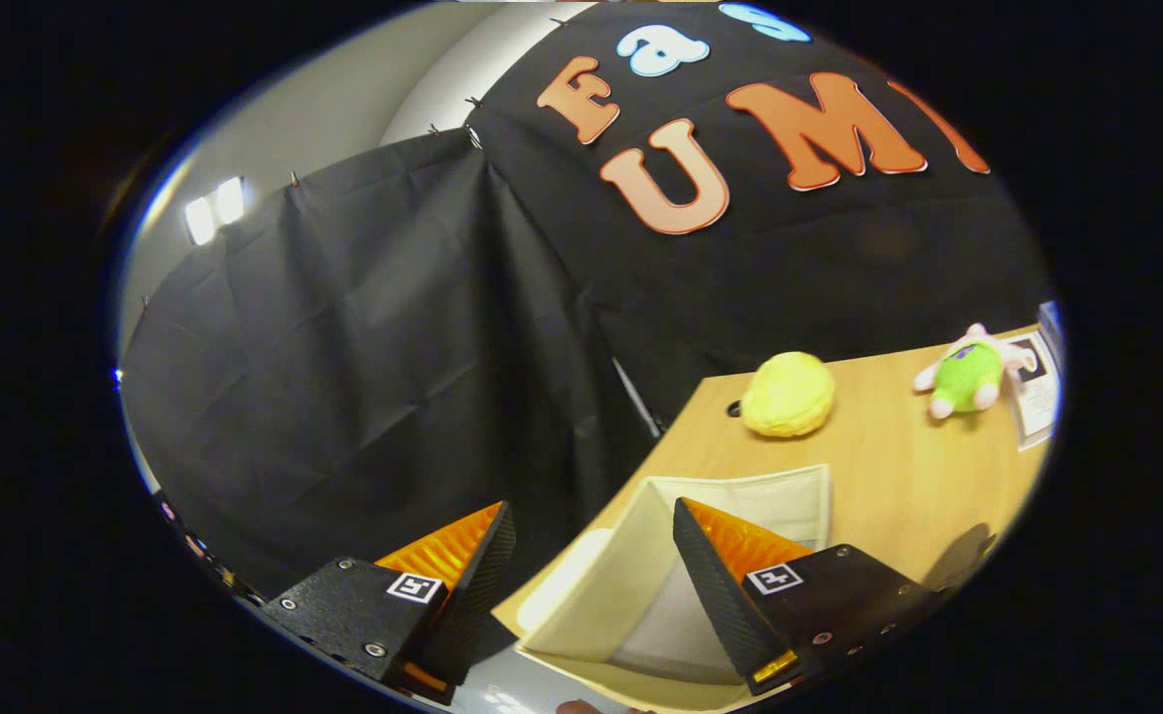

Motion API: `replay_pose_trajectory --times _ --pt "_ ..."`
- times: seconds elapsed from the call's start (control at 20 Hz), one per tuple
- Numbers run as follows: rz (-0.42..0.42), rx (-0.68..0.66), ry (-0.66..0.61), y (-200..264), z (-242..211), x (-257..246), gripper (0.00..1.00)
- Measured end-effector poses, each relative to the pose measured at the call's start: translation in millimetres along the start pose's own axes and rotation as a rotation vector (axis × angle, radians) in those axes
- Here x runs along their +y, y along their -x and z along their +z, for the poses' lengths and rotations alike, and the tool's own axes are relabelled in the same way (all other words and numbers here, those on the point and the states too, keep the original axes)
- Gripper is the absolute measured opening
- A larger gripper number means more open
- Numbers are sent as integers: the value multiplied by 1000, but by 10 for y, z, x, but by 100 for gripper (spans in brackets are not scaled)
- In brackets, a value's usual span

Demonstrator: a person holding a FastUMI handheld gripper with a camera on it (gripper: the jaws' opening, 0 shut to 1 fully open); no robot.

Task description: Open the storage box then place both shoes into the box .Put the left shoe in first, then the right shoe, with the right side of both shoes facing outward in a uniform manner.

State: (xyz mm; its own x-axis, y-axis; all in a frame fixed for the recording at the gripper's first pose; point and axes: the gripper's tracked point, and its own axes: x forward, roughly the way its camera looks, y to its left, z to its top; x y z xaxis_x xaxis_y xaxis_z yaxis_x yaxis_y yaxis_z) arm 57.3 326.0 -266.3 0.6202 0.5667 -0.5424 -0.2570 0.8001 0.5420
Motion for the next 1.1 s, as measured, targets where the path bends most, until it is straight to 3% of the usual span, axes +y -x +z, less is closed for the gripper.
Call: replay_pose_trajectory --times 0.15,0.5,0.8,1.1 --pt "-126 32 43 320 -84 -564 97" --pt "-332 105 104 1075 -322 -1473 98" --pt "-429 219 56 1408 -848 -2105 96" --pt "-460 323 -59 1404 -1335 -2479 88"
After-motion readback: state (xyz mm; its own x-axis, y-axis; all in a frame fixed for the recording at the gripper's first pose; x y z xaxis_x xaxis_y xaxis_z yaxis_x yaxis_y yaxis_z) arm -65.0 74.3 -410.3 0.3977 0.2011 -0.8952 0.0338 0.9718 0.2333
